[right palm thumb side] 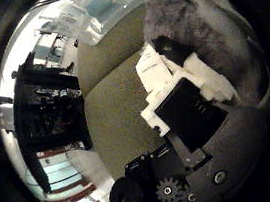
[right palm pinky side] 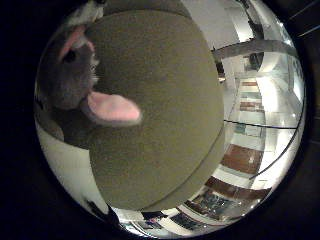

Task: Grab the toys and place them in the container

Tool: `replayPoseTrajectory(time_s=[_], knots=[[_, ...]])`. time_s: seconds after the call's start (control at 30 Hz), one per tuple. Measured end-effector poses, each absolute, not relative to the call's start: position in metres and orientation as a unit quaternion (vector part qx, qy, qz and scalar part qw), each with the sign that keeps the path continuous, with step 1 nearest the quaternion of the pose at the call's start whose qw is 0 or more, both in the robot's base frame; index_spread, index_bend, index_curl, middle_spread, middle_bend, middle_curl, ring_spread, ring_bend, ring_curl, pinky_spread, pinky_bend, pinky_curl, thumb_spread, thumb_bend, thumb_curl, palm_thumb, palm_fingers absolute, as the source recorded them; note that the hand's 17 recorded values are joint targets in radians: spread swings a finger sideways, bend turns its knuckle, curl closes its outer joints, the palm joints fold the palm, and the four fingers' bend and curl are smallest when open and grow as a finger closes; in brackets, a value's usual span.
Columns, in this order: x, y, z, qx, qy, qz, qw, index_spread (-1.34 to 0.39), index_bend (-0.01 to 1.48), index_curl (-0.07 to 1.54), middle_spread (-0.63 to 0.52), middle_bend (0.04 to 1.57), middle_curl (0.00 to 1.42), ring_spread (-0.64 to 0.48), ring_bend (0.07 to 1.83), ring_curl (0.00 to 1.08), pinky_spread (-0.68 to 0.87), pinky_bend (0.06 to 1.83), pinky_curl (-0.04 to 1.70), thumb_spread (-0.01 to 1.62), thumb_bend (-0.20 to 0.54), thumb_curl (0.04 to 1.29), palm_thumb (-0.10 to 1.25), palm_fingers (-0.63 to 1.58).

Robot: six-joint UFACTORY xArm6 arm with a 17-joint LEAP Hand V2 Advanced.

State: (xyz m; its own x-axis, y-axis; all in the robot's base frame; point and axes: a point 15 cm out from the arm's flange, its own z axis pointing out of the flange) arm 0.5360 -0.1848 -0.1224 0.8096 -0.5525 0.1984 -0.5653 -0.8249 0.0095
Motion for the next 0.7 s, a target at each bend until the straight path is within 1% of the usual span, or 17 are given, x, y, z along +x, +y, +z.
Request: replayPoseTrajectory(time_s=[0.1, 0.2, 0.27, 0.5, 0.7], knots=[[0.543, -0.199, -0.103, 0.945, -0.305, 0.109, 0.035, -0.22, 1.1, 0.72, -0.12, 1.25, 0.68, -0.2, 1.34, 0.63, -0.2, 1.48, 0.41, 0.91, -0.01, 0.55, 0.99, 1.26], [0.554, -0.21, -0.075, 0.94, -0.312, 0.13, 0.037, -0.2, 1.15, 0.73, -0.11, 1.29, 0.69, -0.18, 1.4, 0.65, -0.18, 1.51, 0.46, 0.9, -0.011, 0.58, 1.04, 1.22], [0.553, -0.214, -0.06, 0.939, -0.316, 0.131, 0.039, -0.19, 1.16, 0.72, -0.1, 1.31, 0.69, -0.17, 1.41, 0.65, -0.17, 1.51, 0.49, 0.9, -0.013, 0.59, 1.06, 1.21], [0.549, -0.228, 0.017, 0.933, -0.329, 0.131, 0.061, -0.18, 1.19, 0.71, -0.1, 1.34, 0.67, -0.17, 1.44, 0.64, -0.17, 1.49, 0.56, 0.9, -0.015, 0.64, 1.07, 1.19], [0.537, -0.225, 0.102, 0.925, -0.349, 0.131, 0.071, -0.18, 1.2, 0.7, -0.1, 1.35, 0.66, -0.17, 1.45, 0.63, -0.17, 1.47, 0.61, 0.91, -0.016, 0.66, 1.06, 1.19]])
